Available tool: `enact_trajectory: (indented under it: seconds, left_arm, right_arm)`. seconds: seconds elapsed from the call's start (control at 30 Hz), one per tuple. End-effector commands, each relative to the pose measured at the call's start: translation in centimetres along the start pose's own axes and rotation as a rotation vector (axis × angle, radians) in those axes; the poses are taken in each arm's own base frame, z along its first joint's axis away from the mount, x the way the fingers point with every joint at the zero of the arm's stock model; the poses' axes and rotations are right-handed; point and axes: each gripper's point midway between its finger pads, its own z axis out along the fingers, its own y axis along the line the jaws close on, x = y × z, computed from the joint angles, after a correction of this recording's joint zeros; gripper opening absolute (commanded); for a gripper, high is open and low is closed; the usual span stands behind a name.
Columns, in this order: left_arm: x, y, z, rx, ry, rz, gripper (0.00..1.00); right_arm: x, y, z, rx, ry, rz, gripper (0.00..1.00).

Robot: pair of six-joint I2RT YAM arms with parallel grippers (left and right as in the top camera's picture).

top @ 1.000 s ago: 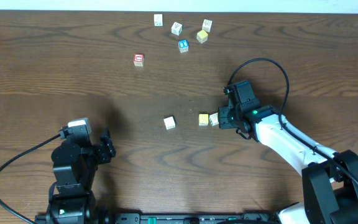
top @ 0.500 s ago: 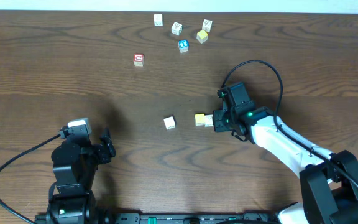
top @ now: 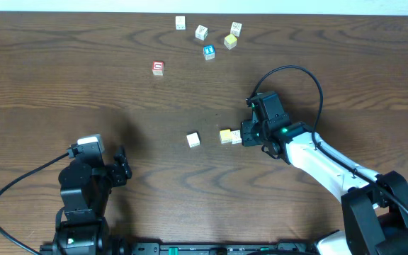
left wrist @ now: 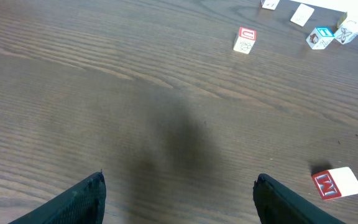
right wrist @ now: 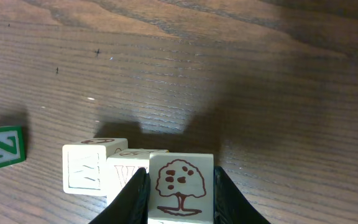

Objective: Lift 4 blocks

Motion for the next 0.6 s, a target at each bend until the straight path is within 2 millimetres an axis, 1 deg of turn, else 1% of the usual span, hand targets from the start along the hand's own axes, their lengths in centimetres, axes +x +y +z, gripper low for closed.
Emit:
enact_trajectory:
  seconds: [0.0, 0.3, 0.47, 0.57]
  left_arm:
    - [-0.7, -0.1, -0.3, 0.004, -0.016, -0.004, 0.77]
    - [-0.7, -0.1, -0.3, 0.005, -0.016, -0.004, 0.77]
    - [-0.7, -0.1, -0.3, 0.005, -0.016, -0.004, 0.77]
    - [-0.7, -0.1, -0.3, 0.005, -0.016, -0.004, 0.76]
  right_arm:
    - [0.3, 0.6, -0.2, -0.015, 0.002, 0.016, 0.03]
    - [1.1, 2.4, -0.2, -0.045, 0.017, -0.009, 0.02]
    - [1.1, 2.2, -0.1, -0.028, 0.015, 0.009, 0.02]
    - [1.1, 1.6, -0.1, 0.004, 0.011, 0.018, 0.02]
